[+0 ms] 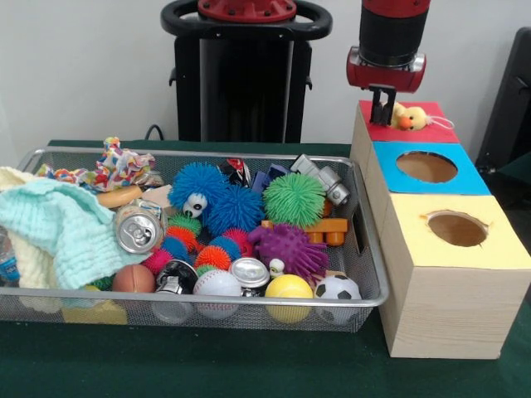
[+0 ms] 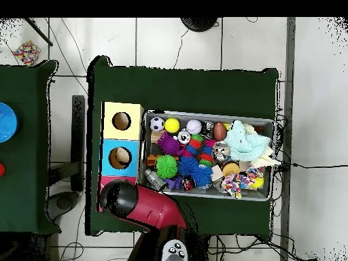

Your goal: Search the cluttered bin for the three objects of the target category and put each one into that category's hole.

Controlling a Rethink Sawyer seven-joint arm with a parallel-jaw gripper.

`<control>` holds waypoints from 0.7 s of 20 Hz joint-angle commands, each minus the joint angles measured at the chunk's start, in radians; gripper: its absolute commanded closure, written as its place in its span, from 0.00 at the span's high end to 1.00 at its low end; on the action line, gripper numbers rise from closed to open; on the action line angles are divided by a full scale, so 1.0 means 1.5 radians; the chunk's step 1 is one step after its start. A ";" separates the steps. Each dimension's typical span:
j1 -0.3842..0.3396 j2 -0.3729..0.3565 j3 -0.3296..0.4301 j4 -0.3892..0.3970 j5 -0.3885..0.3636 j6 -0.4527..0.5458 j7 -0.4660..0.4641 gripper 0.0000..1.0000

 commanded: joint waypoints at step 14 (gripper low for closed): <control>-0.011 0.020 0.073 0.053 0.038 -0.068 0.159 0.00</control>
